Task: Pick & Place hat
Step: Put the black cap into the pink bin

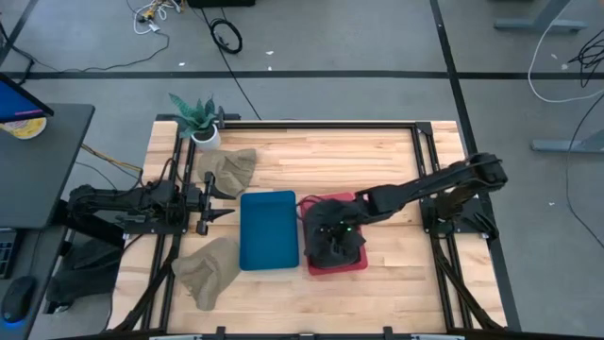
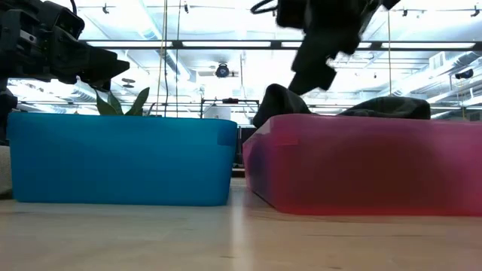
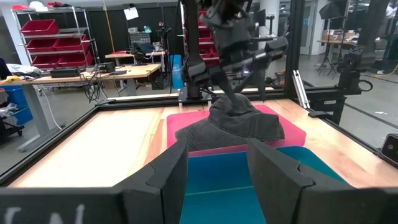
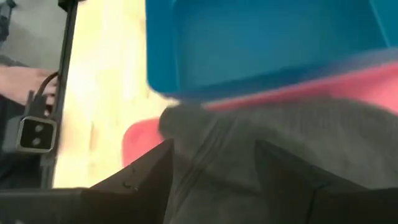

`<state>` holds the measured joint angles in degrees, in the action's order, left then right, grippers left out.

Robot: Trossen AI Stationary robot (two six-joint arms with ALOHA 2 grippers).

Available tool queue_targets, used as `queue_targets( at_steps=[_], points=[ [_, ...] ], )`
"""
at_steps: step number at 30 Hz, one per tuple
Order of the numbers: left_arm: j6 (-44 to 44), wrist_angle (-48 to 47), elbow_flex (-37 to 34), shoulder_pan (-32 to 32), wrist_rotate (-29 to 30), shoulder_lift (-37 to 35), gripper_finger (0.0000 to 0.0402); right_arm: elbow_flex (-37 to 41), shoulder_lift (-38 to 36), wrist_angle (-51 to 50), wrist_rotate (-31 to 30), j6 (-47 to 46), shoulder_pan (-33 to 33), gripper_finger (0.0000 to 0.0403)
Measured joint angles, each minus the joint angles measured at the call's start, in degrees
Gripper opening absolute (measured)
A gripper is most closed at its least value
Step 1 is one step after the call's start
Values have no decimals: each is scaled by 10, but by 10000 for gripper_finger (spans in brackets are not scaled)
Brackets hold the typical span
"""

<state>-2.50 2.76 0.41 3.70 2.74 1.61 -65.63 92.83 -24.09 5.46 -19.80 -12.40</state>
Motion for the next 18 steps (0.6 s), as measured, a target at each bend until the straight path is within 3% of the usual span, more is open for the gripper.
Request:
queue_targets(
  at_steps=[10, 18],
  points=[
    [0, 0, 0, 0, 0, 0, 170, -2, -69, -211, -93, -190, -53, 224],
    [0, 0, 0, 0, 0, 0, 170, -2, -44, -231, -127, -298, -79, 224]
  ],
)
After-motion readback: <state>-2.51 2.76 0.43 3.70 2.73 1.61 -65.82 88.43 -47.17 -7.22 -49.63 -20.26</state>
